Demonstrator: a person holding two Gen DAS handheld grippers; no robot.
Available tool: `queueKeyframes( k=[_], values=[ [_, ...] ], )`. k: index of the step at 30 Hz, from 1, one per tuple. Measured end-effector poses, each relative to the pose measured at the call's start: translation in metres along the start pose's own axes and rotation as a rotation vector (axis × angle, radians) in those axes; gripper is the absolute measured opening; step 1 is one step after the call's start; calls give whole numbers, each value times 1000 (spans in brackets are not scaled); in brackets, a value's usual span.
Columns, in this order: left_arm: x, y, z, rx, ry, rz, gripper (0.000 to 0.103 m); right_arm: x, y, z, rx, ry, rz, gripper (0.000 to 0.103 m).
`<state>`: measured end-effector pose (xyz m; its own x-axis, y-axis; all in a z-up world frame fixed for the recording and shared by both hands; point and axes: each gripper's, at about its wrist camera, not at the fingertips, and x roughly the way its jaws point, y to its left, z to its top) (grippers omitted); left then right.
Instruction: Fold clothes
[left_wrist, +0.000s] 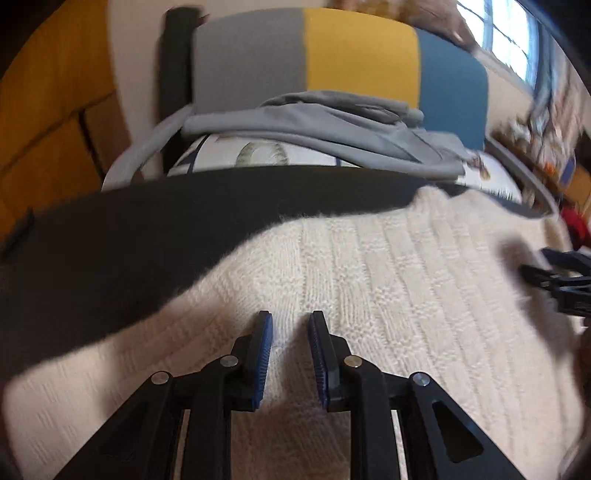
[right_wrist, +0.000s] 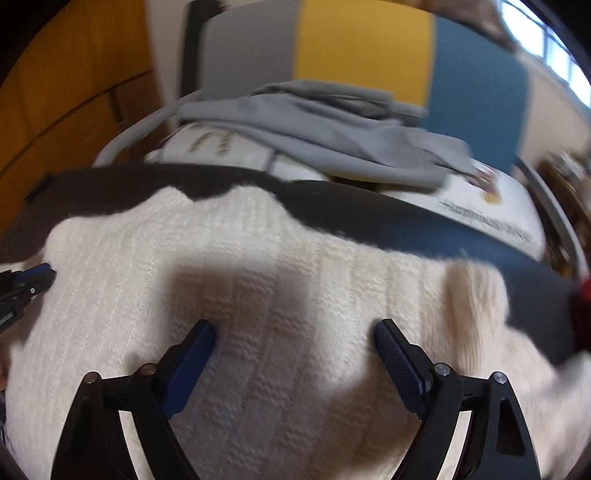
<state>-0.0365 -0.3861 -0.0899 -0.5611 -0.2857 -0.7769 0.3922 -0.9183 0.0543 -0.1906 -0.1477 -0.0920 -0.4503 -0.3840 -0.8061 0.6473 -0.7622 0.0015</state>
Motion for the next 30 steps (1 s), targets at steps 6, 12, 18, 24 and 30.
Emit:
queueKeyframes(
  k=[6, 12, 18, 24, 30],
  values=[
    [24, -19, 35, 92, -22, 37, 21, 7, -29, 8, 146, -1, -77, 103],
    [20, 0, 30, -21, -32, 12, 24, 19, -19, 26, 124, -17, -113, 103],
    [8, -3, 32, -19, -13, 41, 20, 3, -26, 22, 143, -30, -55, 102],
    [-82, -18, 1, -34, -159, -26, 20, -69, -29, -12, 162, -70, 154, 92],
    [-130, -31, -68, -36, -143, -60, 20, -144, -27, -106, 151, 25, 266, 92]
  ],
)
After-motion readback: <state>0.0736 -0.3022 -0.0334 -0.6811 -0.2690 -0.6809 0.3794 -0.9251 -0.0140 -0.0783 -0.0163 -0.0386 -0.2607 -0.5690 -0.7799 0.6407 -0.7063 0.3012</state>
